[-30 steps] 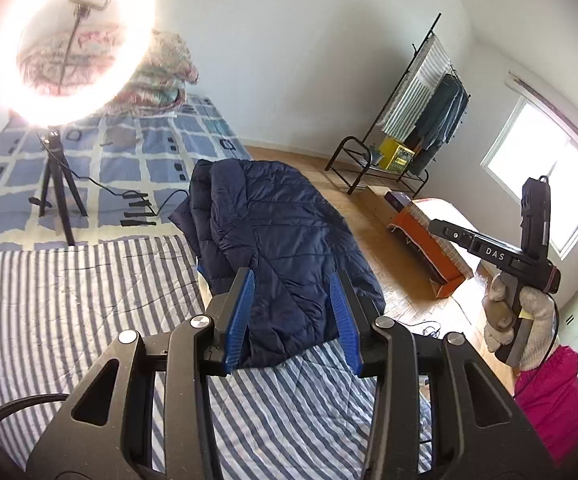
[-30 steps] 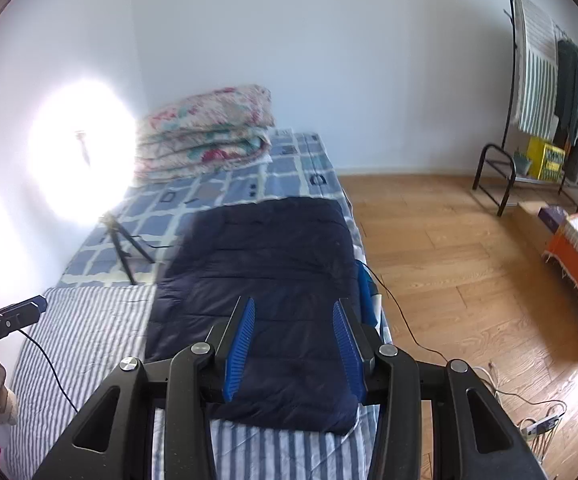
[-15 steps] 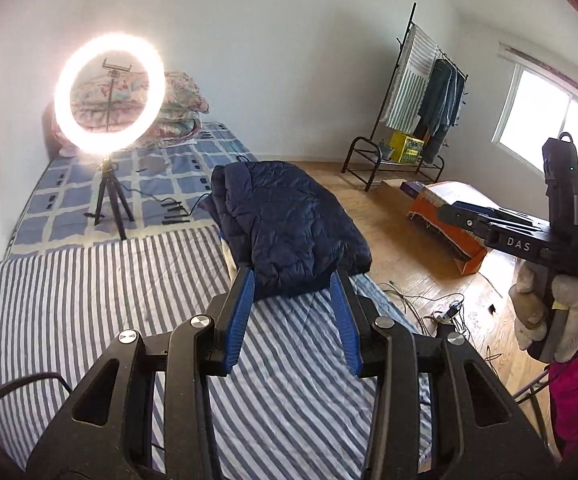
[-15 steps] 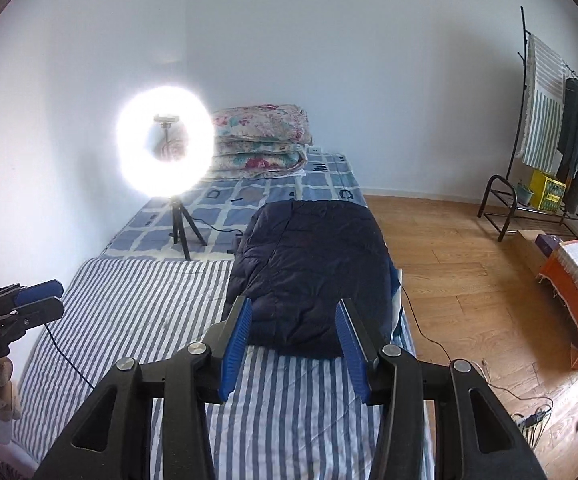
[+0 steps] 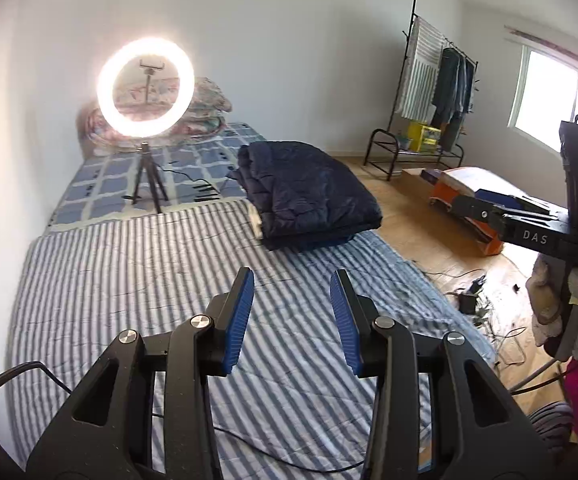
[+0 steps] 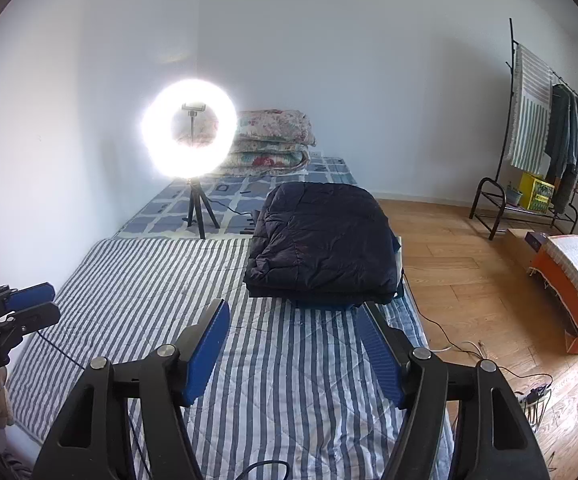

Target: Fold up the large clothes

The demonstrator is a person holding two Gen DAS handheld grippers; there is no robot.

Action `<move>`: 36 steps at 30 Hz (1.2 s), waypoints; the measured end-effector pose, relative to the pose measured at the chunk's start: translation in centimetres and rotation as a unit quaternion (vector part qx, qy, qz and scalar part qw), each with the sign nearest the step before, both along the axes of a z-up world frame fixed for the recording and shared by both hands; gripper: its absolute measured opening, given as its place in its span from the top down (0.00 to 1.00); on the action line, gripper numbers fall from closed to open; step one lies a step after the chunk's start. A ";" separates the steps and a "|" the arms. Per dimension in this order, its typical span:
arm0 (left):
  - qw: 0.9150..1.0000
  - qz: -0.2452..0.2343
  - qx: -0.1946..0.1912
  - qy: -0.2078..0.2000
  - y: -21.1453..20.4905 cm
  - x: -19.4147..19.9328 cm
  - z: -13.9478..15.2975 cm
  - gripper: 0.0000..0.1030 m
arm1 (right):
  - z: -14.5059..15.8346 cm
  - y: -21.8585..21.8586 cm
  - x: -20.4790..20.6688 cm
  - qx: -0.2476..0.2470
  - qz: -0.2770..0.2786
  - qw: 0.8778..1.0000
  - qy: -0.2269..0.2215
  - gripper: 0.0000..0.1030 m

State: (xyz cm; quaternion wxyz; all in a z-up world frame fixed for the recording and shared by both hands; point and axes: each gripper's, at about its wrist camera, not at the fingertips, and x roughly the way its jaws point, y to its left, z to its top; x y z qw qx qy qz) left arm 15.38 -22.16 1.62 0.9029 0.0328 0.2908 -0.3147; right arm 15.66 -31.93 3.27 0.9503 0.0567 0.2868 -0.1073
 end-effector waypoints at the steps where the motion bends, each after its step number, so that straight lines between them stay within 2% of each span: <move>1: 1.000 0.001 0.005 -0.002 0.2 -0.4 -0.1 0.61 | -0.2 0.3 -0.3 -0.001 -0.003 1.000 -0.004 0.32; 4: 1.000 0.008 0.001 -0.005 1.0 -1.5 -0.2 0.61 | -0.7 1.1 -1.1 0.001 -0.008 1.000 -0.018 0.25; 5: 1.000 0.011 -0.001 -0.007 1.2 -1.6 -0.2 0.57 | -0.7 1.2 -1.2 0.000 -0.009 1.000 -0.021 0.24; 6: 1.000 0.014 -0.001 -0.010 1.5 -1.8 -0.3 0.52 | -0.9 1.5 -1.5 -0.003 -0.010 1.000 -0.026 0.22; 7: 1.000 0.018 -0.001 -0.014 1.7 -1.9 -0.4 0.37 | -1.0 1.9 -1.6 -0.009 -0.012 0.999 -0.031 0.19; 8: 1.000 0.024 -0.001 -0.021 1.8 -2.2 -0.4 0.28 | -1.1 2.2 -1.8 -0.015 -0.013 0.999 -0.034 0.18; 11: 0.999 0.031 0.005 -0.034 2.0 -2.5 -0.6 0.23 | -1.6 3.0 -2.0 -0.033 -0.017 0.999 -0.040 0.17; 14: 0.998 0.038 0.005 -0.040 2.2 -2.5 -0.9 0.14 | -2.0 3.1 -2.0 -0.032 -0.019 0.998 -0.043 0.10; 16: 0.998 0.043 0.005 -0.044 2.4 -2.5 -1.0 0.10 | -2.3 3.1 -2.1 -0.036 -0.026 0.998 -0.046 0.01; 19: 0.996 0.060 0.017 -0.057 2.4 -2.7 -1.2 0.03 | -2.7 3.2 -2.3 -0.052 -0.039 0.997 -0.049 0.00; 25: 0.993 0.078 0.044 -0.073 2.2 -2.8 -1.8 0.00 | -3.6 3.3 -2.2 -0.063 -0.051 0.995 -0.049 0.00; 36: 0.991 0.091 0.056 -0.081 2.7 -2.8 -2.4 0.00 | -5.2 3.3 -1.5 -0.067 -0.061 0.995 -0.037 0.00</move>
